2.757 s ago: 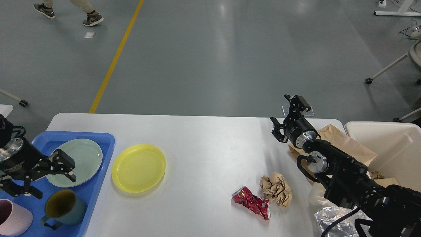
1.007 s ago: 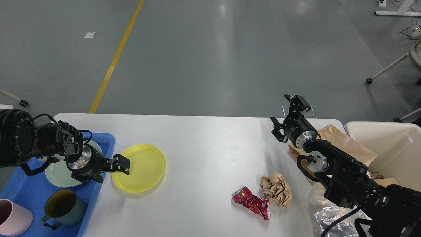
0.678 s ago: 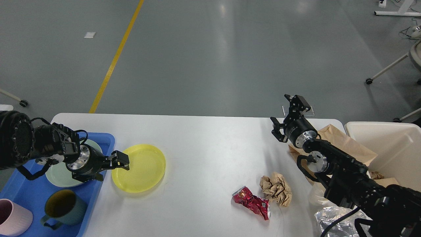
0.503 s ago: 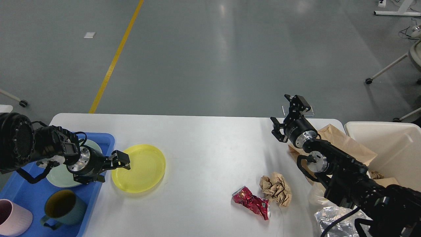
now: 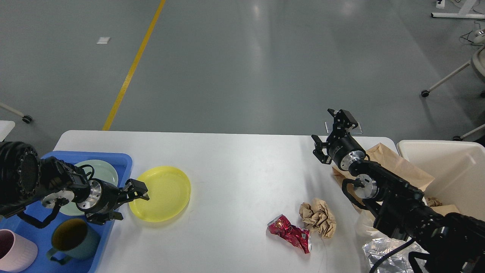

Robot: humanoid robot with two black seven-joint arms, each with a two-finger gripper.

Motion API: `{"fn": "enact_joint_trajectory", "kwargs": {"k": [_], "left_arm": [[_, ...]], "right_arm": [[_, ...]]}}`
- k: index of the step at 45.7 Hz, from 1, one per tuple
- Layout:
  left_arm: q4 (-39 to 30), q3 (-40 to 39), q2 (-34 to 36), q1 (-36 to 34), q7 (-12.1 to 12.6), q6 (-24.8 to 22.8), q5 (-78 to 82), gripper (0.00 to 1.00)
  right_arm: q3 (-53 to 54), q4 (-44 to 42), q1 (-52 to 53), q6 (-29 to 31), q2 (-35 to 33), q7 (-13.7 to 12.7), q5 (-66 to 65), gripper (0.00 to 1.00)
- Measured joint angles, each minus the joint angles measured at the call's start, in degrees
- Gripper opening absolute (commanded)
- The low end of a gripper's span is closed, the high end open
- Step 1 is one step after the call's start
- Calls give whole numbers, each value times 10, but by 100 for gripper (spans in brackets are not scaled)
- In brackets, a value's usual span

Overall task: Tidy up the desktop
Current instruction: 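Grip the edge of the yellow plate with the left gripper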

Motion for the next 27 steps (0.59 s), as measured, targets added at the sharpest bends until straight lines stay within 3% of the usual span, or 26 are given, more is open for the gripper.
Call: {"fn": "enact_joint_trajectory", "kwargs": {"k": [27], "left_arm": [[15, -18, 1, 25, 4, 41, -42, 94]], "right_arm": [[0, 0, 0, 0, 0, 0, 0, 100]]}}
